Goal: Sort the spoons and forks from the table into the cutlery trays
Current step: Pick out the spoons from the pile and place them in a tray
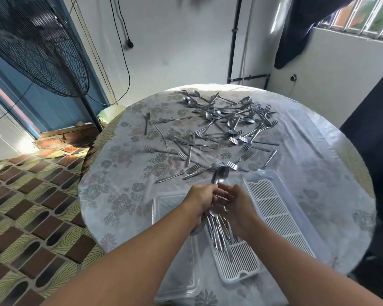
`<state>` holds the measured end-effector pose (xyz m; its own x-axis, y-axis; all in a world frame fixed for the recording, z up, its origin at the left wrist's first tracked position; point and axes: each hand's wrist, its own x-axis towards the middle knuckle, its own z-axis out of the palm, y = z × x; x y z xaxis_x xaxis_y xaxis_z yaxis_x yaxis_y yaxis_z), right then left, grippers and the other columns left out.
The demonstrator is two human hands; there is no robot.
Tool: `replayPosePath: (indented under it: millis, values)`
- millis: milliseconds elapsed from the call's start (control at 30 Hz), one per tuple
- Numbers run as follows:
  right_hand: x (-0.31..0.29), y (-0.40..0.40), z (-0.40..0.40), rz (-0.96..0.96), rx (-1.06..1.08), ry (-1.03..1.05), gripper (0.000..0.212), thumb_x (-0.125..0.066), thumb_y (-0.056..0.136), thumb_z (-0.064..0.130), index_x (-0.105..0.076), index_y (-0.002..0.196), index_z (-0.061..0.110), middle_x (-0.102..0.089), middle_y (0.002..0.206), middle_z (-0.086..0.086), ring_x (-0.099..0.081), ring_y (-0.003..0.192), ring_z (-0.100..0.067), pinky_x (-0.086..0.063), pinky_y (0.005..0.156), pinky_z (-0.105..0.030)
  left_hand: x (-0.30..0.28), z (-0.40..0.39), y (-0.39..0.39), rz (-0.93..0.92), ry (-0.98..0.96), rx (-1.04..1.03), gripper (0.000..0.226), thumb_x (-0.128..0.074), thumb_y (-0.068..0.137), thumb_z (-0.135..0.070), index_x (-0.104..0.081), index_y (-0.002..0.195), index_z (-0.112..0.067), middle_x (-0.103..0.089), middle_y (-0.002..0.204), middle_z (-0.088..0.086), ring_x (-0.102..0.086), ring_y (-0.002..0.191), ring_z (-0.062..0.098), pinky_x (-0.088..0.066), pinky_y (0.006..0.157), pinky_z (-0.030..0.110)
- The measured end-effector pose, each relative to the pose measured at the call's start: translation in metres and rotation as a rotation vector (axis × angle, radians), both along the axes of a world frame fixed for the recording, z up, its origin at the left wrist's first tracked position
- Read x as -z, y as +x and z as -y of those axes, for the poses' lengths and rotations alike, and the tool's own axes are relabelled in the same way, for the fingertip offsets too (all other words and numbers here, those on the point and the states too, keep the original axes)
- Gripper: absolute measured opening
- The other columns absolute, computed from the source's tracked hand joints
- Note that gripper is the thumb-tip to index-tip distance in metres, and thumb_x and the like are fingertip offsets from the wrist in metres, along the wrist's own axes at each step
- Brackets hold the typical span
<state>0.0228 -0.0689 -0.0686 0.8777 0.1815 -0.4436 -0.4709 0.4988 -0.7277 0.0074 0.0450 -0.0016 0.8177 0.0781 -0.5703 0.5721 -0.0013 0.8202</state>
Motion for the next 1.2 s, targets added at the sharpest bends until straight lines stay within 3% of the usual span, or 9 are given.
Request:
replayPosePath:
  millis: [167, 300, 433, 567, 633, 767, 867, 1067, 1200]
  values:
    - [0.000, 0.004, 0.000, -0.088, -0.108, -0.064, 0.020, -0.059, 0.102, 0.027, -0.072, 0.103, 0.011, -0.070, 0.082, -0.003, -0.061, 0.065, -0.012, -0.048, 0.063, -0.028, 0.013, 0.003, 0.000, 0.021, 0.042, 0.038, 0.030, -0.053, 0.105, -0.021, -0.072, 0.111, 0.003, -0.070, 0.079, 0.010, -0.064, 0.064, 0.018, -0.048, 0.053, 0.020]
    - [-0.008, 0.006, -0.001, -0.129, -0.034, -0.042, 0.017, -0.053, 0.106, 0.018, -0.066, 0.103, 0.007, -0.068, 0.072, -0.006, -0.062, 0.058, -0.014, -0.051, 0.054, -0.029, 0.014, 0.005, -0.003, 0.053, 0.063, -0.030, 0.028, -0.050, 0.107, -0.021, -0.069, 0.094, -0.003, -0.061, 0.068, 0.008, -0.054, 0.045, 0.010, -0.039, 0.041, 0.015]
    - [-0.007, 0.008, 0.005, -0.140, 0.000, -0.234, 0.021, -0.043, 0.109, 0.016, -0.061, 0.107, 0.006, -0.070, 0.079, -0.007, -0.065, 0.069, -0.018, -0.054, 0.064, -0.033, 0.013, -0.003, 0.010, 0.176, 0.111, -0.038, 0.028, -0.051, 0.107, -0.030, -0.074, 0.098, -0.016, -0.066, 0.083, 0.005, -0.059, 0.076, 0.021, -0.050, 0.074, 0.034]
    - [0.006, 0.004, 0.011, -0.035, -0.175, -0.562, 0.019, -0.045, 0.107, 0.017, -0.060, 0.109, 0.005, -0.064, 0.083, -0.009, -0.059, 0.067, -0.019, -0.048, 0.058, -0.030, 0.004, -0.011, 0.025, 0.448, 0.525, 0.133, 0.026, -0.054, 0.104, -0.043, -0.074, 0.118, -0.036, -0.065, 0.106, 0.018, -0.055, 0.097, 0.035, -0.049, 0.090, 0.042]
    - [0.015, 0.001, 0.011, 0.056, -0.264, -0.740, 0.022, -0.048, 0.104, 0.017, -0.066, 0.096, 0.008, -0.066, 0.078, -0.009, -0.060, 0.065, -0.022, -0.047, 0.058, -0.032, 0.004, -0.011, 0.026, 0.568, 0.774, 0.247, 0.029, -0.055, 0.103, -0.044, -0.069, 0.128, -0.042, -0.054, 0.106, 0.010, -0.044, 0.105, 0.031, -0.043, 0.099, 0.041]
    - [0.027, 0.001, 0.012, 0.197, -0.308, -0.917, 0.027, -0.053, 0.099, 0.012, -0.069, 0.077, 0.011, -0.066, 0.064, -0.005, -0.055, 0.056, -0.019, -0.043, 0.056, -0.037, 0.020, -0.011, 0.009, 0.899, 0.911, 0.483, 0.033, -0.057, 0.100, -0.033, -0.069, 0.131, -0.035, -0.051, 0.094, 0.000, -0.044, 0.094, 0.024, -0.044, 0.084, 0.041]
    - [0.025, -0.001, 0.015, 0.162, -0.260, -0.811, 0.019, -0.054, 0.102, 0.002, -0.071, 0.097, 0.009, -0.071, 0.067, 0.001, -0.056, 0.056, -0.015, -0.046, 0.052, -0.032, 0.050, -0.021, -0.003, 1.018, 1.104, 0.605, 0.042, -0.072, 0.093, -0.024, -0.067, 0.134, -0.031, -0.054, 0.093, 0.000, -0.050, 0.090, 0.024, -0.048, 0.075, 0.041]
    - [0.025, -0.007, 0.015, 0.238, -0.282, -0.939, 0.022, -0.049, 0.106, 0.017, -0.071, 0.104, 0.021, -0.072, 0.080, -0.006, -0.049, 0.056, -0.010, -0.041, 0.050, -0.028, 0.090, -0.034, -0.020, 1.000, 1.443, 0.709, 0.045, -0.084, 0.080, -0.025, -0.073, 0.123, -0.028, -0.060, 0.094, -0.003, -0.055, 0.093, 0.025, -0.048, 0.077, 0.039]
    - [0.028, -0.010, 0.015, 0.361, -0.337, -1.153, 0.019, -0.054, 0.102, 0.021, -0.071, 0.098, 0.027, -0.071, 0.079, 0.003, -0.059, 0.061, -0.009, -0.053, 0.060, -0.031, 0.085, -0.024, -0.025, 0.626, 1.381, 0.801, 0.051, -0.057, 0.096, -0.044, -0.051, 0.145, -0.034, -0.051, 0.124, 0.003, -0.041, 0.123, 0.031, -0.029, 0.105, 0.046]
